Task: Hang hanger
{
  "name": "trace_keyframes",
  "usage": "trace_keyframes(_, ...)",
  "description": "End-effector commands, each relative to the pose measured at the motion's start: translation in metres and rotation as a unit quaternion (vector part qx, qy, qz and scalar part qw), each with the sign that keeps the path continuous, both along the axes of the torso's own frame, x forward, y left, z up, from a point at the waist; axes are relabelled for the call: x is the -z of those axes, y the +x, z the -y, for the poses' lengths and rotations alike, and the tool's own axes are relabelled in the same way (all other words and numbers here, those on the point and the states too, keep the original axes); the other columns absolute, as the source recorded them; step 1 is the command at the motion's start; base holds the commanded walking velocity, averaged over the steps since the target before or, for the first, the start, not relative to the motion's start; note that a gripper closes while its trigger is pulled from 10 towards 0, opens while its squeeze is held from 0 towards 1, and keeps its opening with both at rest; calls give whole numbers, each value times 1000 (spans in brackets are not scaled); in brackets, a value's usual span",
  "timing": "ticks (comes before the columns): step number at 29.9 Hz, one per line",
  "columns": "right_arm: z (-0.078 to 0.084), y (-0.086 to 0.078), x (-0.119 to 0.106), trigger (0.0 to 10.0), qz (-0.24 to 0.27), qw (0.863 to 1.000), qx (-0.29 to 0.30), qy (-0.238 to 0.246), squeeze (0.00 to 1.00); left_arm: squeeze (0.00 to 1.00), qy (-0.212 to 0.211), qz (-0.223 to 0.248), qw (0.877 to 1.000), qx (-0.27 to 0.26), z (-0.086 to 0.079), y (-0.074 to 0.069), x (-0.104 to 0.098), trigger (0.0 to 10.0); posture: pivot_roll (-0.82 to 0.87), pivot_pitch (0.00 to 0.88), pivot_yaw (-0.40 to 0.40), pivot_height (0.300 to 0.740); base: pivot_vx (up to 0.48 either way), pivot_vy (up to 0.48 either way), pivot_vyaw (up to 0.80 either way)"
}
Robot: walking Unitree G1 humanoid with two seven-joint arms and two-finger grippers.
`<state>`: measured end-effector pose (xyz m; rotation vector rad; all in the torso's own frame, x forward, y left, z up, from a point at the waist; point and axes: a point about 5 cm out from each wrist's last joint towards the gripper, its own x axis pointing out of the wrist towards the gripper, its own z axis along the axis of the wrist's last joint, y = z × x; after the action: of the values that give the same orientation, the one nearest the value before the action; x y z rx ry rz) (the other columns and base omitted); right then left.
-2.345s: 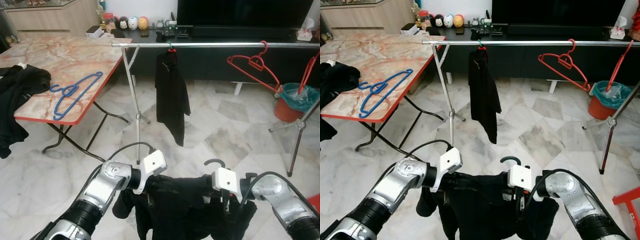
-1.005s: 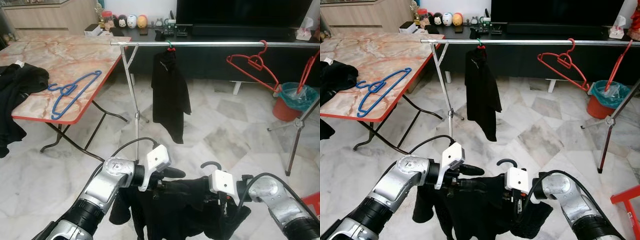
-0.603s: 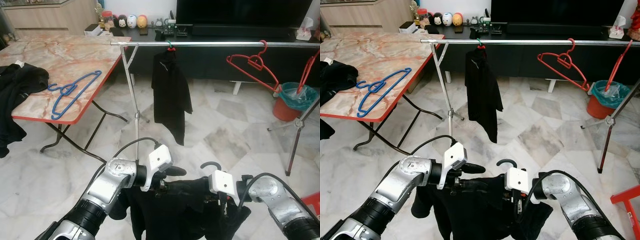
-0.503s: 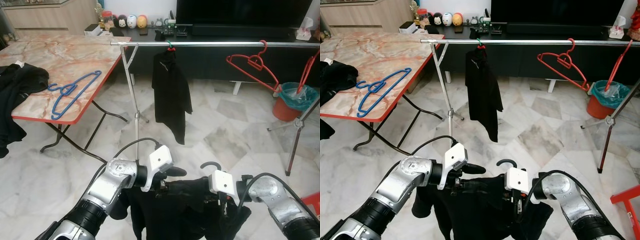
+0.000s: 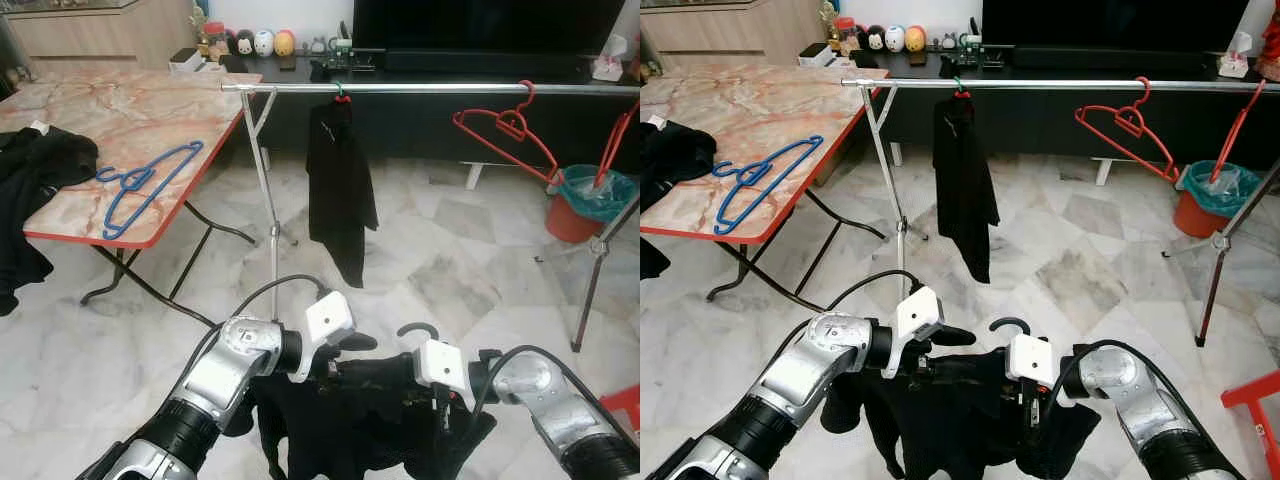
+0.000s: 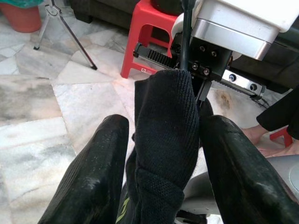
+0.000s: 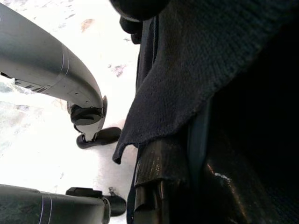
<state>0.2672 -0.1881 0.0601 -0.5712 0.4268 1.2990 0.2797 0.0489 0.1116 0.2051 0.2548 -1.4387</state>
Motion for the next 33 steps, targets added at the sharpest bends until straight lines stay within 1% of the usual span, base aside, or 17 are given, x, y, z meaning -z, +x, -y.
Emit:
trace_keyframes(1, -4, 5, -7, 0, 13, 1000, -3, 10, 0, 0, 16, 5, 1000, 7, 0, 2, 0, 9765, -41, 0, 22, 740, 0, 0, 0)
trace_keyframes(2, -4, 5, -7, 0, 13, 1000, -3, 10, 0, 0, 16, 5, 1000, 7, 0, 2, 0, 9765, -41, 0, 22, 740, 0, 0, 0)
trace_keyframes(3, -4, 5, -7, 0, 13, 1000, -4, 10, 0, 0, 21, 3, 1000, 14, 1, 1, 1, 10000, -41, 0, 22, 740, 0, 0, 0)
trace_keyframes(8, -4, 6, -7, 0, 13, 1000, -3, 10, 0, 0, 25, 3, 1000, 16, 1, 0, 2, 10000, -40, 0, 22, 740, 0, 0, 0)
trace_keyframes(9, -4, 6, -7, 0, 13, 1000, -3, 10, 0, 0, 26, 3, 1000, 16, 1, 0, 2, 8863, -41, 0, 22, 740, 0, 0, 0)
trace_keyframes(10, -4, 6, -7, 0, 13, 1000, -3, 10, 0, 0, 26, 2, 1000, 16, 1, 0, 2, 5843, -41, 0, 22, 740, 0, 0, 0)
trace_keyframes(11, -4, 6, -7, 0, 13, 1000, -3, 10, 0, 0, 26, 2, 1000, 15, 1, 0, 2, 5843, -42, 0, 22, 740, 0, 0, 0)
trace_keyframes(12, -4, 6, -7, 0, 14, 1000, -3, 10, 0, 0, 22, 2, 1000, 11, 1, 0, 2, 0, -42, 0, 22, 740, 0, 0, 0)
trace_keyframes(33, -4, 8, -10, 0, 17, 1000, -2, 12, 0, 0, 25, 4, 1000, 11, 1, 1, 1, 0, -40, 11, 21, 740, 0, 0, 0)
